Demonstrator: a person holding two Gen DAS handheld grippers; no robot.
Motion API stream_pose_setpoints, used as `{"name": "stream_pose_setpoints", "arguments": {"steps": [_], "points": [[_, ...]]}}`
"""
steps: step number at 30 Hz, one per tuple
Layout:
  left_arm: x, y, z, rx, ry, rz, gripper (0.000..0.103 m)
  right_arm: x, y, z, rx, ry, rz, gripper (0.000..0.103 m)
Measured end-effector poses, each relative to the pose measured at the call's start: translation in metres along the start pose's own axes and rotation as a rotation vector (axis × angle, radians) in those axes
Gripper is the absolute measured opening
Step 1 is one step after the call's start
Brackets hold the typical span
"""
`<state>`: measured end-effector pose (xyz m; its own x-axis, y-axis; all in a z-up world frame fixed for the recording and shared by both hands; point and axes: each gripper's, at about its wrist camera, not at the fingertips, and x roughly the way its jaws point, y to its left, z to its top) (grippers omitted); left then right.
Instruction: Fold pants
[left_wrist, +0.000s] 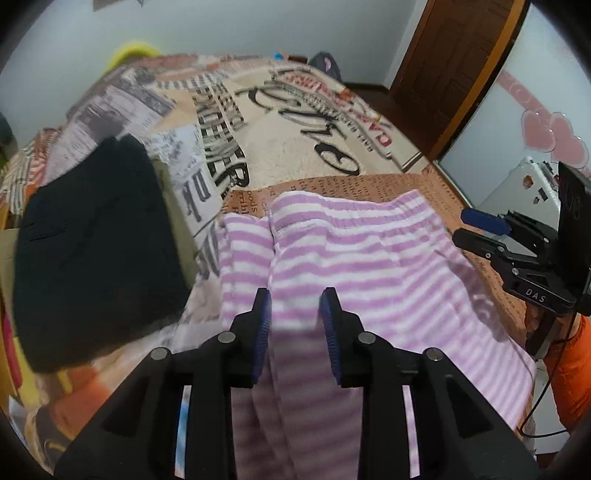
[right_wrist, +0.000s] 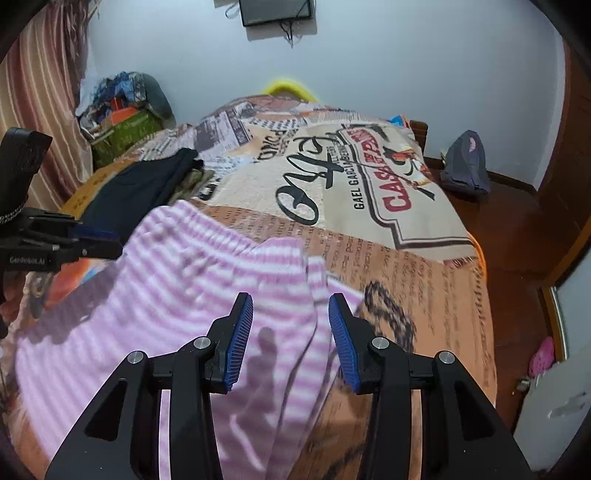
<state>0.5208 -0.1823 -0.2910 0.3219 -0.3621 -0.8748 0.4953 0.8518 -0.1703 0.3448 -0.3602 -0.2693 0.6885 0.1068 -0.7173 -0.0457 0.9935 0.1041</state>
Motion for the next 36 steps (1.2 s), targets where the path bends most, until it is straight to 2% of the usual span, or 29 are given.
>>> {"name": "stream_pose_setpoints", "arguments": {"steps": [4, 7, 10, 16, 21, 22, 23, 24, 25, 26, 27, 29, 33, 36], "points": [[0.033, 0.004, 0.001, 0.006, 0.060, -0.008, 0.030, 0.027, -0.009, 0.005, 0.033, 0.045, 0.047, 0.037], [0.034, 0.002, -0.002, 0.031, 0.025, 0.007, 0.028, 0.039, -0.013, 0.002, 0.047, 0.054, 0.077, 0.018], [0.032, 0.004, -0.001, 0.012, 0.012, 0.017, 0.024, 0.037, -0.015, -0.002, 0.046, 0.024, 0.071, 0.011], [0.029, 0.011, 0.001, -0.028, 0.028, 0.025, 0.025, 0.037, -0.008, 0.000, -0.006, 0.052, -0.010, 0.008], [-0.004, 0.012, -0.004, -0.024, -0.012, 0.094, 0.026, 0.010, -0.005, 0.004, -0.053, 0.051, -0.087, 0.010], [-0.014, 0.014, -0.007, -0.027, -0.020, 0.094, 0.029, -0.002, -0.007, 0.002, -0.057, 0.046, -0.082, 0.015], [-0.023, 0.017, -0.009, -0.036, -0.025, 0.083, 0.037, -0.008, -0.009, 0.001, -0.056, 0.047, -0.074, 0.020], [-0.030, 0.019, -0.012, -0.044, -0.028, 0.075, 0.043, -0.017, -0.011, -0.001, -0.052, 0.045, -0.064, 0.036], [-0.039, 0.021, -0.017, -0.053, -0.034, 0.071, 0.056, -0.029, -0.013, -0.006, -0.044, 0.041, -0.053, 0.053], [-0.047, 0.021, -0.021, -0.057, -0.044, 0.071, 0.065, -0.037, -0.012, -0.009, -0.041, 0.036, -0.049, 0.058], [-0.057, 0.021, -0.030, -0.059, -0.064, 0.067, 0.068, -0.045, -0.011, -0.014, -0.040, 0.025, -0.046, 0.062], [-0.066, 0.020, -0.042, -0.056, -0.060, 0.057, 0.078, -0.057, -0.009, -0.025, -0.039, 0.029, -0.021, 0.062], [-0.065, 0.016, -0.067, -0.073, -0.012, 0.013, 0.079, -0.069, -0.005, -0.050, 0.016, 0.061, 0.029, 0.069], [-0.059, 0.014, -0.084, -0.116, 0.020, -0.061, 0.079, -0.069, -0.003, -0.064, 0.063, 0.084, 0.077, 0.070]]}}
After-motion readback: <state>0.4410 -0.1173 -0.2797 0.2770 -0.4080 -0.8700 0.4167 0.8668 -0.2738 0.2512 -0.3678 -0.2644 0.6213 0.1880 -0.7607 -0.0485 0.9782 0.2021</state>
